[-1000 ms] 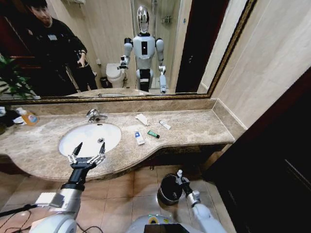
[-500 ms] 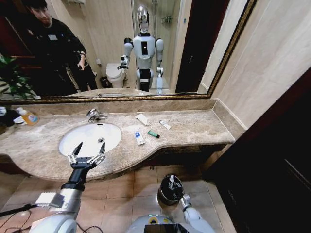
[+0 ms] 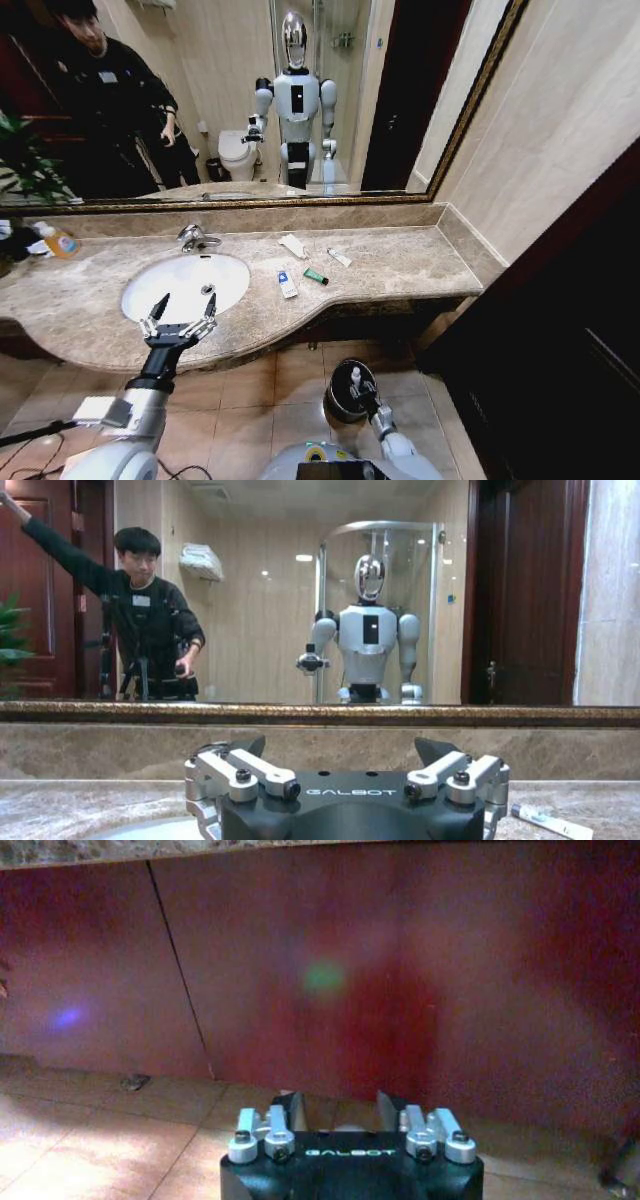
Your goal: Pick up the trash from the sink and place it in the trash bin.
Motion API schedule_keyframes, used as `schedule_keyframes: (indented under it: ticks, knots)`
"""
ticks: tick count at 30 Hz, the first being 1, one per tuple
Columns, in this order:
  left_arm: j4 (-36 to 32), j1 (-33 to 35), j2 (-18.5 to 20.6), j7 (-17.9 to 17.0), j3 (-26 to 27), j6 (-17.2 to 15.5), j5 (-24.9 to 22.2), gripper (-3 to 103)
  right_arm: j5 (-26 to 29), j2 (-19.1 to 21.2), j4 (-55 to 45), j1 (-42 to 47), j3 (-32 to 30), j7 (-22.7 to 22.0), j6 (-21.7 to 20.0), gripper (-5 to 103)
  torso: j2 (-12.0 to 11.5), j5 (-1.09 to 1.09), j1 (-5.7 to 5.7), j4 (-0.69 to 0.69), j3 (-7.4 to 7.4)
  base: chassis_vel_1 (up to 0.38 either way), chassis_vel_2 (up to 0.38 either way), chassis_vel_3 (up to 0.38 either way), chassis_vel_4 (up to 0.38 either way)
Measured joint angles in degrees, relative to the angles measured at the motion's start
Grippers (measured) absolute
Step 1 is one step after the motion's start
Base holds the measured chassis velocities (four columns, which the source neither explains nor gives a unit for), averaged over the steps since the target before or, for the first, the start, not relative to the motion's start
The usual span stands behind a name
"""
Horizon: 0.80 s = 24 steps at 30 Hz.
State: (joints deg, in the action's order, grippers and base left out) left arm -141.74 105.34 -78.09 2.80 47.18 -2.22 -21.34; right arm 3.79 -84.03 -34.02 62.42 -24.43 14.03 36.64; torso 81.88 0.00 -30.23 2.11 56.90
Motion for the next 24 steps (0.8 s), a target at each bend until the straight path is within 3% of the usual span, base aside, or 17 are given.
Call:
schedule_keyframes:
  ticks: [11, 24]
  knots:
    - [0.0, 0.0, 0.0, 0.0, 0.0, 0.0, 0.0, 100, -0.2, -0.3, 0.1, 0.0, 0.3, 0.2, -0.2, 97, 0.0, 0.00, 0.00, 0.00, 0.00, 0.000, 0.000, 0.000, 0.000]
    - [0.0, 0.0, 0.0, 0.0, 0.0, 0.0, 0.0, 100, -0.3, -0.4, 0.5, -0.2, 0.4, 0.3, -0.7, 100, 0.0, 0.00, 0.00, 0.00, 0.00, 0.000, 0.000, 0.000, 0.000]
